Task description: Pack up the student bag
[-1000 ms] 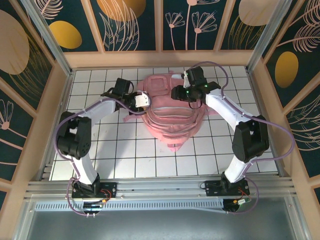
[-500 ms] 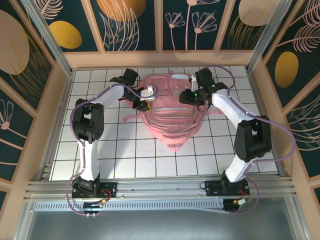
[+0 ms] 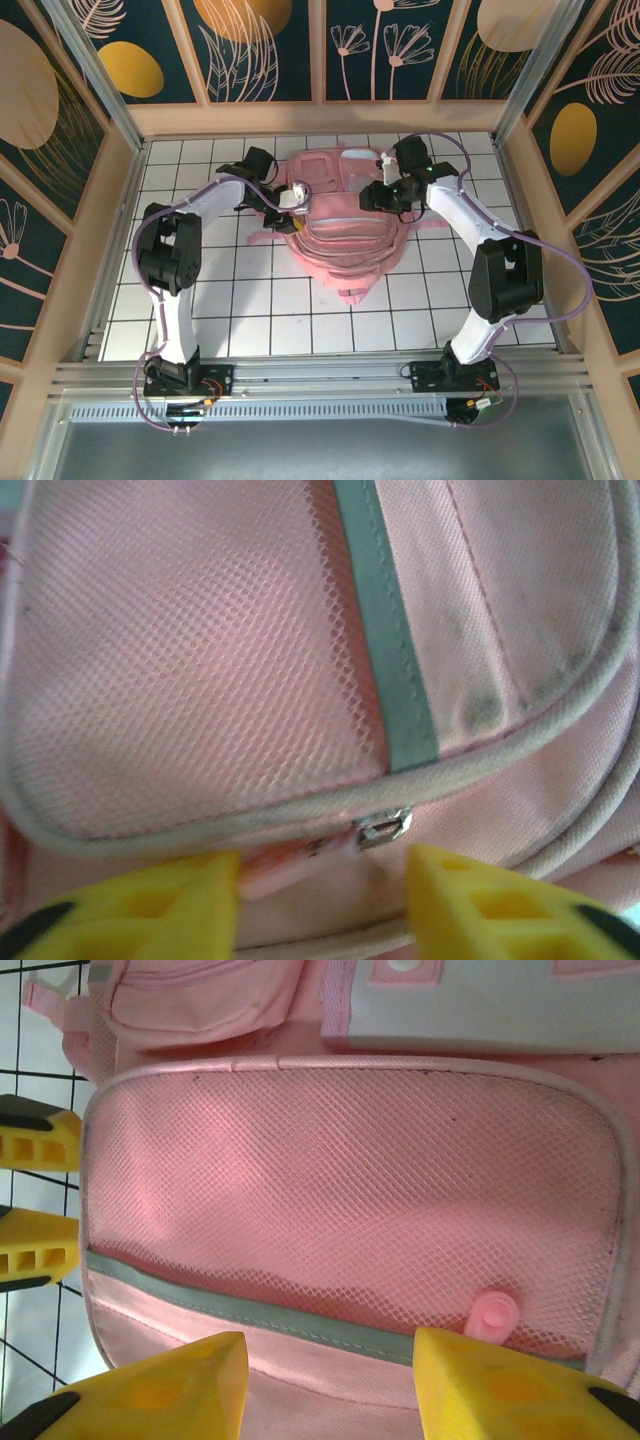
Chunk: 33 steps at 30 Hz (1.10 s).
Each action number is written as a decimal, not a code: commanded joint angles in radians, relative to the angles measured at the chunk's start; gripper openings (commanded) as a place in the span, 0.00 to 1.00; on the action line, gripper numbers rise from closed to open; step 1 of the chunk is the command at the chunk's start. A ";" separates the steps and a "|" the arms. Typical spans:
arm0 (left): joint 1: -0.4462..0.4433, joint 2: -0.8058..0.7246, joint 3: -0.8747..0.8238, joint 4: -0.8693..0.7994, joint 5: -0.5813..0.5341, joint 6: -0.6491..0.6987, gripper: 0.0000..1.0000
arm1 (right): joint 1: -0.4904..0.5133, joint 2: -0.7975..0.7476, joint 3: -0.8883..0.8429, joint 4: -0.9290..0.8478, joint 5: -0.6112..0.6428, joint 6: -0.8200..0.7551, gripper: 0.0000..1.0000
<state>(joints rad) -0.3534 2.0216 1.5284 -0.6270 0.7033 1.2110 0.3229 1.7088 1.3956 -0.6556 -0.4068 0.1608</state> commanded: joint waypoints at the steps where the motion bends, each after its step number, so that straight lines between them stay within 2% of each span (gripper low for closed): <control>1: -0.013 -0.032 -0.006 0.005 0.070 0.030 0.26 | -0.003 0.001 0.000 -0.019 -0.030 -0.022 0.47; 2: -0.013 -0.036 -0.011 -0.006 0.057 0.035 0.19 | -0.004 0.002 0.000 -0.021 -0.034 -0.021 0.47; 3: -0.013 -0.049 -0.030 -0.005 0.052 0.038 0.17 | -0.002 0.005 0.002 -0.024 -0.036 -0.020 0.47; 10: -0.014 -0.140 -0.173 0.094 0.051 0.037 0.12 | 0.004 0.002 -0.010 0.013 -0.067 0.016 0.47; 15: -0.025 -0.147 -0.196 0.111 0.115 0.027 0.08 | 0.023 0.018 0.021 0.014 -0.060 0.025 0.46; 16: -0.030 -0.150 -0.207 0.130 0.118 0.016 0.11 | 0.026 0.021 0.025 0.012 -0.059 0.024 0.46; 18: -0.042 -0.151 -0.227 0.171 0.114 -0.003 0.27 | 0.031 0.026 0.030 0.012 -0.059 0.027 0.46; 20: -0.051 -0.146 -0.237 0.200 0.111 -0.024 0.36 | 0.037 0.034 0.032 0.013 -0.060 0.029 0.46; 24: -0.059 -0.128 -0.227 0.203 0.102 -0.036 0.37 | 0.050 0.048 0.045 0.008 -0.061 0.030 0.46; 29: -0.059 -0.131 -0.238 0.225 0.056 -0.067 0.29 | 0.056 0.048 0.050 0.011 -0.014 0.062 0.46; 31: -0.060 -0.144 -0.262 0.260 0.025 -0.101 0.20 | 0.062 0.038 0.047 0.012 0.037 0.096 0.47; 33: -0.059 -0.158 -0.282 0.288 -0.004 -0.129 0.06 | 0.081 0.015 0.027 0.031 0.065 0.118 0.48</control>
<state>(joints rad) -0.4042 1.8984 1.2778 -0.3843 0.7010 1.1110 0.3805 1.7504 1.4075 -0.6495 -0.4030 0.2287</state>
